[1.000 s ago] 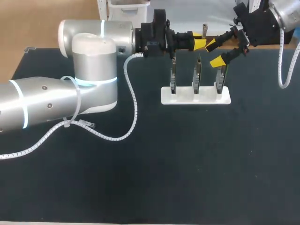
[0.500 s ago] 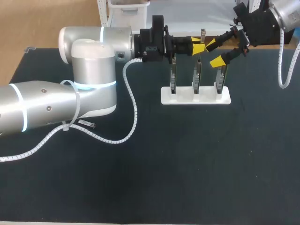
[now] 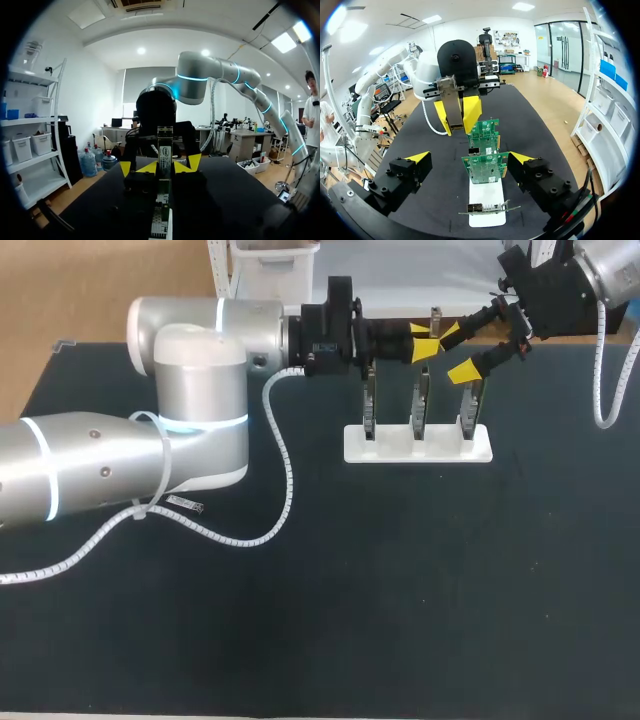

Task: Pick up the optical module with the left hand, and insert it into the network port with the right hand.

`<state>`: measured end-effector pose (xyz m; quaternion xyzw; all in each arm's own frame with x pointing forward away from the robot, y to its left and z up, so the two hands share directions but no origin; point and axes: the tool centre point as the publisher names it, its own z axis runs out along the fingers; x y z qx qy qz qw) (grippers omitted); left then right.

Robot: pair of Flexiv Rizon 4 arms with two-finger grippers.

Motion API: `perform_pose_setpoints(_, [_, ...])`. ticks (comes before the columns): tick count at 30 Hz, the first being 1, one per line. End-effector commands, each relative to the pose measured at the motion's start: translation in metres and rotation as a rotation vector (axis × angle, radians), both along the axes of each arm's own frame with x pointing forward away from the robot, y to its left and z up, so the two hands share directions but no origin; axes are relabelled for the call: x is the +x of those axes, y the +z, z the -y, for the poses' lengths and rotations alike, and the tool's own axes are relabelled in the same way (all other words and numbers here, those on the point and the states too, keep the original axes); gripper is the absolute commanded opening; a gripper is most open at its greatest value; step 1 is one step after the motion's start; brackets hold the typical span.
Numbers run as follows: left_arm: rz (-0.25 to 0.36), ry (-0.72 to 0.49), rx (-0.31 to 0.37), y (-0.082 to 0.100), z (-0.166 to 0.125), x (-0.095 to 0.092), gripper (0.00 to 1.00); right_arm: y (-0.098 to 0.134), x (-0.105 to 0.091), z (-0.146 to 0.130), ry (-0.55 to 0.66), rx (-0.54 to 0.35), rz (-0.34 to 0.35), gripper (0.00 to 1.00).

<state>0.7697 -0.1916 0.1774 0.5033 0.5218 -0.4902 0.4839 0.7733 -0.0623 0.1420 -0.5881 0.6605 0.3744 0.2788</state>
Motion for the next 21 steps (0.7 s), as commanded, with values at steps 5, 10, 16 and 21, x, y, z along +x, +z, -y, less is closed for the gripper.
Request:
perform_pose_setpoints(5, [0.0, 0.003, 0.004, -0.0022, -0.0014, -0.0009, 0.0, 0.0002, -0.0014, -0.0002, -0.003, -0.001, 0.002, 1.0])
perform_pose_setpoints(10, [0.003, 0.001, 0.007, -0.0027, -0.0011, -0.0016, 0.0, 0.0002, -0.0014, -0.0002, -0.003, -0.001, 0.002, 1.0])
perform_pose_setpoints(16, [0.004, 0.003, 0.022, -0.0042, -0.0027, -0.0016, 0.0, 0.0002, -0.0014, -0.0002, -0.003, -0.001, 0.002, 1.0])
perform_pose_setpoints(21, [0.007, 0.001, 0.034, -0.0048, -0.0056, -0.0014, 0.0, 0.0002, -0.0014, -0.0002, -0.003, -0.001, 0.002, 1.0])
